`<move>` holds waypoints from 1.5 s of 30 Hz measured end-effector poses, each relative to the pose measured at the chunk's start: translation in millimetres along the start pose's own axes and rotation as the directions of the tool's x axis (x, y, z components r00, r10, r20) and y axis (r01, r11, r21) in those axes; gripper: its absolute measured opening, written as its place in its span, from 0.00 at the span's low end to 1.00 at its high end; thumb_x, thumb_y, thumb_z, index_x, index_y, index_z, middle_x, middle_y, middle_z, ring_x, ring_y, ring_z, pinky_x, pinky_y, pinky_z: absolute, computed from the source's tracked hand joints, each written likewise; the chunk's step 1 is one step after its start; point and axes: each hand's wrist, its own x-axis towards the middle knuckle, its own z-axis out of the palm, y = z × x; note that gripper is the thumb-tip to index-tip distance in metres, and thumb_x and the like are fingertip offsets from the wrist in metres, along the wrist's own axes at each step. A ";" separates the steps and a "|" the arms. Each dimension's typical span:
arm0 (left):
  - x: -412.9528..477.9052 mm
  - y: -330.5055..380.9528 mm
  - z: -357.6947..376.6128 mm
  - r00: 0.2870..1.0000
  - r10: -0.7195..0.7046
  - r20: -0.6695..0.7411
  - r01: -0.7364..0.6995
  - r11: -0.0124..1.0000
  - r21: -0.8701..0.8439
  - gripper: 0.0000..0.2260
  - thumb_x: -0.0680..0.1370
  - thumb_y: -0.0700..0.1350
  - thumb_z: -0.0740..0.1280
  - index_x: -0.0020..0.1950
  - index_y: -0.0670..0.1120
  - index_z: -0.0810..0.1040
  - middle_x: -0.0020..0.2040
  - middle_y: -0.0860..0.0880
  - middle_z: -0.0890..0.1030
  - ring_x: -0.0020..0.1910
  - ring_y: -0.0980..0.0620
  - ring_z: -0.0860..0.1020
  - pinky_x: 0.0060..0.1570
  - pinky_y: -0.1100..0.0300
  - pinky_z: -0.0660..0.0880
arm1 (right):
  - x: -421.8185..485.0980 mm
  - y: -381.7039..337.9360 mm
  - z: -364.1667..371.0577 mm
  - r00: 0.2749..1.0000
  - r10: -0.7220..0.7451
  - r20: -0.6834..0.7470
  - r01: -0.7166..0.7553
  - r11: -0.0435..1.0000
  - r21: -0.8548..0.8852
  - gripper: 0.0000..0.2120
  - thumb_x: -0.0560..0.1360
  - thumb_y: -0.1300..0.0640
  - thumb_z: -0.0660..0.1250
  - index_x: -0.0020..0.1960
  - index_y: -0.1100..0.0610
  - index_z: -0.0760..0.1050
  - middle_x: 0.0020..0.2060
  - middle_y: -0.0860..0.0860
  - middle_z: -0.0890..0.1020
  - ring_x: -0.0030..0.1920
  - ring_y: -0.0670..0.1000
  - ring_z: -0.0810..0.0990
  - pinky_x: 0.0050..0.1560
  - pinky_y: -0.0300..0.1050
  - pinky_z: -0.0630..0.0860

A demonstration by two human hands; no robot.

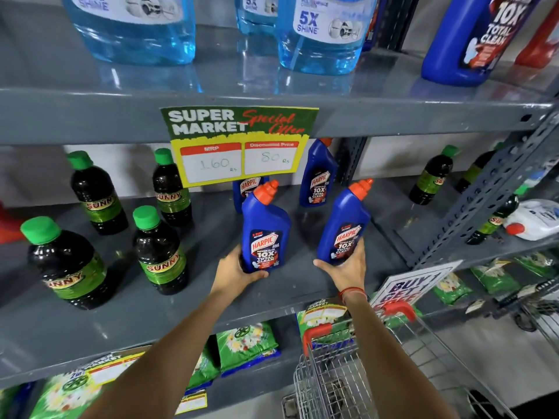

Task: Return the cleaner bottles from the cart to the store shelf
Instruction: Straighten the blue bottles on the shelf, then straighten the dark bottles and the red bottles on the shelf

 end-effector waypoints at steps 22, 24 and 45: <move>-122.5 -98.6 -176.4 0.652 -0.166 -0.739 0.065 0.984 -0.164 0.37 0.63 0.46 0.78 0.65 0.47 0.63 0.62 0.42 0.64 0.59 0.45 0.71 0.59 0.49 0.73 | -182.4 -109.0 179.5 0.852 -0.222 0.474 0.177 0.974 0.138 0.43 0.57 0.56 0.80 0.66 0.61 0.65 0.59 0.59 0.73 0.60 0.56 0.74 0.61 0.42 0.68; -114.3 -102.5 -182.7 0.741 -0.188 -0.644 0.109 0.981 -0.161 0.43 0.61 0.46 0.79 0.70 0.46 0.59 0.66 0.41 0.63 0.63 0.44 0.70 0.59 0.42 0.74 | -179.8 -115.4 188.9 0.857 -0.225 0.463 0.189 0.974 0.123 0.44 0.55 0.55 0.81 0.66 0.61 0.65 0.60 0.60 0.74 0.62 0.56 0.73 0.59 0.38 0.65; -105.0 -102.6 -196.5 0.813 -0.203 -0.545 0.128 0.977 -0.173 0.32 0.63 0.42 0.77 0.64 0.46 0.69 0.61 0.46 0.79 0.60 0.48 0.76 0.55 0.62 0.69 | -186.1 -122.1 202.7 0.919 -0.232 0.318 0.230 0.972 0.043 0.41 0.55 0.54 0.81 0.63 0.62 0.66 0.58 0.62 0.75 0.61 0.60 0.72 0.61 0.50 0.69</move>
